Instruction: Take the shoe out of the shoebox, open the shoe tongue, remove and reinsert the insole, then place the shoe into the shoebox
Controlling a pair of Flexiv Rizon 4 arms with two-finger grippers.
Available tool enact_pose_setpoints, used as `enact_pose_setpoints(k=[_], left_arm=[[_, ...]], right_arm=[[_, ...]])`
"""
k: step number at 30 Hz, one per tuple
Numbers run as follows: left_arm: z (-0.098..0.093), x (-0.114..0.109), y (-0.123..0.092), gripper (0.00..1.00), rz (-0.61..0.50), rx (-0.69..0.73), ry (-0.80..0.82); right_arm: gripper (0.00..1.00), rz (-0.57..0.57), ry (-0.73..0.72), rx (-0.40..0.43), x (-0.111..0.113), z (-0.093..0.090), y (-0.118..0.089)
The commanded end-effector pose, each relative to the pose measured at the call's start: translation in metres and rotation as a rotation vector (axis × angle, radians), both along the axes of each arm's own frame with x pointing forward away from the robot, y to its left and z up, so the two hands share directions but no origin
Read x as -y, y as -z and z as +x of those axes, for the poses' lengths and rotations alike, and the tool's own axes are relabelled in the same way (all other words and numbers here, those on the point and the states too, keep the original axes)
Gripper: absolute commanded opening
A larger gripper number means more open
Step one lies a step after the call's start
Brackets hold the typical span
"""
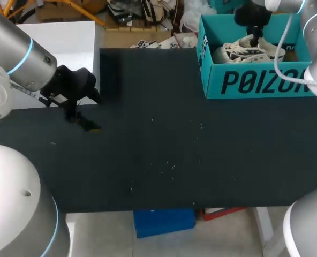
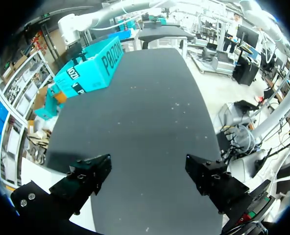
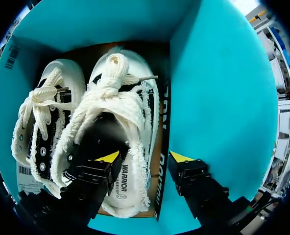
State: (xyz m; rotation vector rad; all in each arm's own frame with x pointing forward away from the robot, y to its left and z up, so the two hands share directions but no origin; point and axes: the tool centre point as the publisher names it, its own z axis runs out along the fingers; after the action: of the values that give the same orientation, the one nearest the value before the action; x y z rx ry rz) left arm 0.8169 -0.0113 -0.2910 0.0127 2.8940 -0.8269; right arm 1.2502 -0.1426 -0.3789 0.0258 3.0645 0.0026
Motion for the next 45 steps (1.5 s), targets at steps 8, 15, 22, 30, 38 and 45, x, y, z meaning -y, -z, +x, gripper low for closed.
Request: enact_pose_setpoints(k=[8,15,22,30,38,45], left_arm=[[0.000,0.000,0.001,1.00,-0.002,0.004,0.000],[0.000,0.000,0.001,1.00,-0.002,0.004,0.000],[0.000,0.000,0.001,1.00,-0.002,0.004,0.000],[0.000,0.000,0.001,1.00,-0.002,0.004,0.000],[0.000,0.000,0.001,1.00,-0.002,0.004,0.000],[0.000,0.000,0.001,1.00,-0.002,0.004,0.000]], right_arm=[[0.32,-0.013,0.050,-0.173,0.009,-0.029,-0.085],[0.36,-0.028,0.067,-0.065,0.003,-0.064,-0.134],[0.33,-0.058,0.166,0.059,-0.008,-0.117,-0.163],[0.27,-0.085,0.222,0.210,-0.033,-0.187,-0.170],[0.26,-0.095,0.259,0.387,-0.066,-0.259,-0.166],[0.38,-0.138,0.298,0.541,-0.096,-0.303,-0.166]])
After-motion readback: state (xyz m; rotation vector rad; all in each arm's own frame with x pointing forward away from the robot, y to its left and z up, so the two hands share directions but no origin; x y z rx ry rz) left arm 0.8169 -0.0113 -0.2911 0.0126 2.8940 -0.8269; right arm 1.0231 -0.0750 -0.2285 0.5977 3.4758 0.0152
